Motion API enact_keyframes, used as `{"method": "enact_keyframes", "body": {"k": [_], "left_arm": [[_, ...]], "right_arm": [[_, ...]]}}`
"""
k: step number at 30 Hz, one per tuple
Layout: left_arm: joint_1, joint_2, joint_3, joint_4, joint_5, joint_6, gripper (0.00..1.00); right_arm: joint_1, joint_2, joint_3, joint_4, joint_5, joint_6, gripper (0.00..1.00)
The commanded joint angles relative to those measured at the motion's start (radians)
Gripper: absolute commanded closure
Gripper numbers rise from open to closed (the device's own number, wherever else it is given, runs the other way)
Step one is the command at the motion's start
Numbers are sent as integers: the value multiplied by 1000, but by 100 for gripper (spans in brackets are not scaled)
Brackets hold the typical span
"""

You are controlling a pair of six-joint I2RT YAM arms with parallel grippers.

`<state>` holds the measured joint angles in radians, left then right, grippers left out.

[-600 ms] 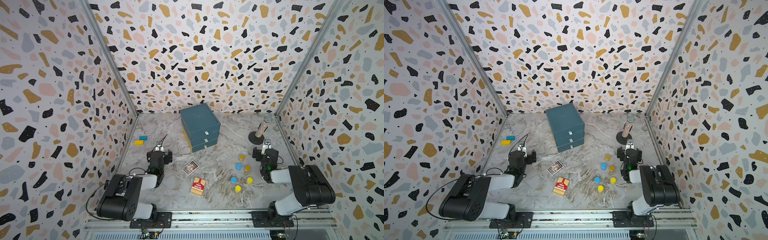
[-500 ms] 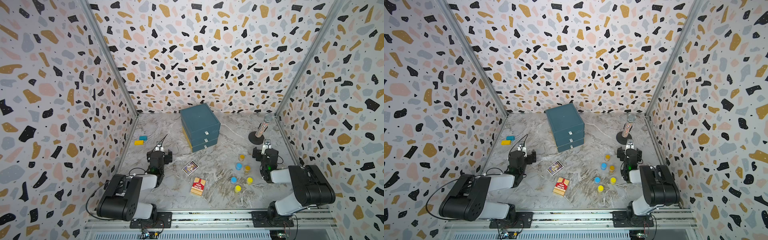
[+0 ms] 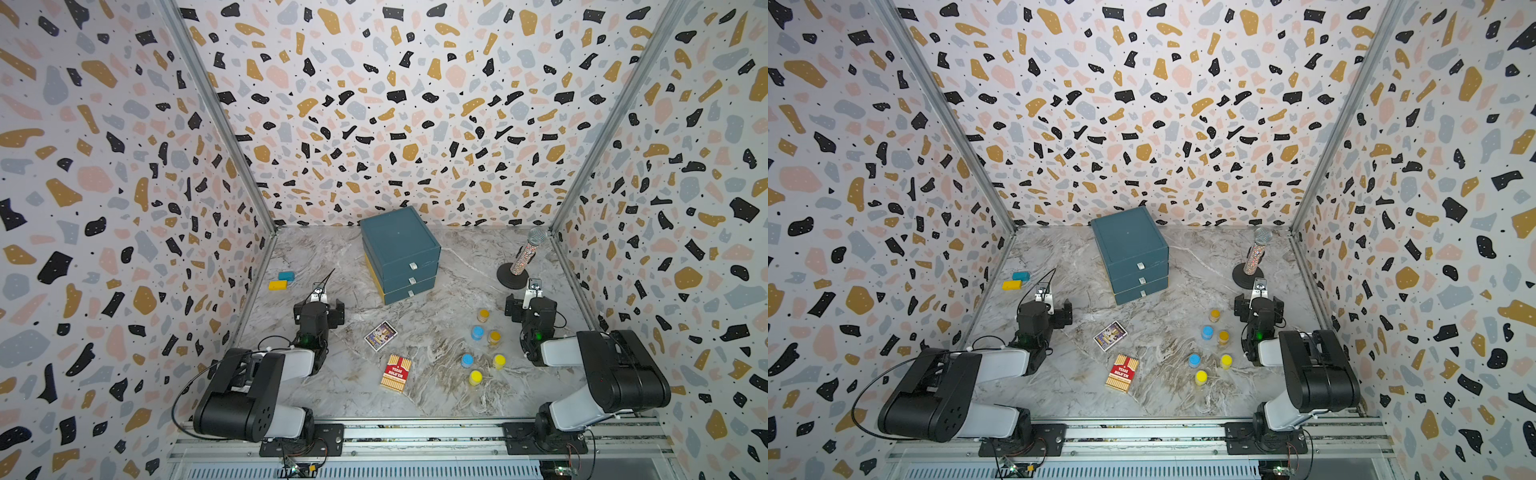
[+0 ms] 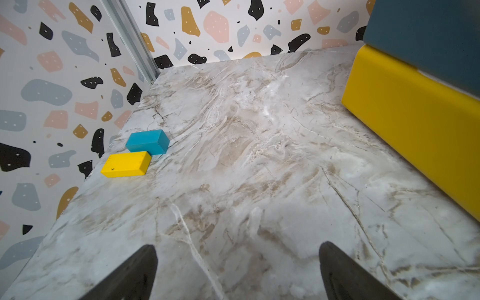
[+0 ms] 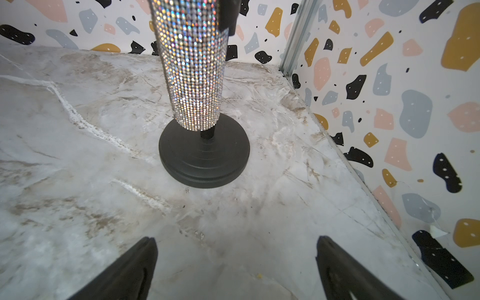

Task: Put the paint cans in the drawer according to color
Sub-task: Open the drawer in the storage box.

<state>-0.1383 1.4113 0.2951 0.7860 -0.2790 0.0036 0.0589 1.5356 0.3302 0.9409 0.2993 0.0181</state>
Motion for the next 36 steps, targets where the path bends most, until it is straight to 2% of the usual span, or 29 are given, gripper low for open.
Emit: {"method": "enact_keyframes", "body": {"k": [1, 3, 5, 7, 8, 11, 13, 14, 15, 16, 17, 19, 22, 24, 27, 29, 33, 36], "left_arm": [[5, -5, 23, 30, -13, -9, 0], [-11, -67, 30, -12, 14, 24, 0], [-86, -178, 52, -150, -87, 61, 0], [-177, -264, 39, -183, -173, 109, 0], [-218, -302, 31, -187, -219, 115, 0], [-303, -437, 79, -324, -305, 77, 0], [-321, -507, 187, -500, -331, -19, 0], [-320, -526, 258, -627, -336, -109, 0], [-319, -533, 338, -747, -339, -208, 0], [-319, -536, 395, -868, -331, -329, 0], [-318, -542, 444, -995, -316, -445, 0], [-310, -563, 445, -1042, -264, -553, 0], [-258, -592, 482, -1136, -96, -622, 0], [-256, -580, 533, -1217, -17, -626, 0], [-259, -533, 623, -1375, 70, -587, 2], [-258, -528, 647, -1451, 92, -560, 5], [-259, -579, 624, -1487, 74, -532, 4], [-258, -587, 654, -1530, 92, -491, 4]], "right_arm": [[3, -25, -3, -6, -15, -8, 0], [23, -73, -21, -3, 15, -25, 0], [64, -189, -12, -103, 64, -60, 0], [97, -305, 37, -250, 72, -84, 0], [102, -369, 61, -310, 65, -49, 0], [102, -548, 163, -515, 31, 174, 0], [102, -599, 257, -636, -59, 365, 0], [102, -605, 296, -688, -143, 466, 0], [102, -607, 323, -758, -176, 575, 0], [100, -603, 322, -813, -163, 737, 0], [84, -592, 299, -811, -246, 863, 1], [83, -541, 274, -640, -464, 876, 0], [187, -459, 445, -973, -475, 810, 0], [266, -404, 516, -1129, -525, 749, 11], [370, -353, 537, -1148, -619, 772, 31], [439, -310, 530, -1077, -650, 840, 38], [486, -174, 534, -799, -750, 1013, 56], [504, -112, 590, -758, -741, 1043, 60]]}}
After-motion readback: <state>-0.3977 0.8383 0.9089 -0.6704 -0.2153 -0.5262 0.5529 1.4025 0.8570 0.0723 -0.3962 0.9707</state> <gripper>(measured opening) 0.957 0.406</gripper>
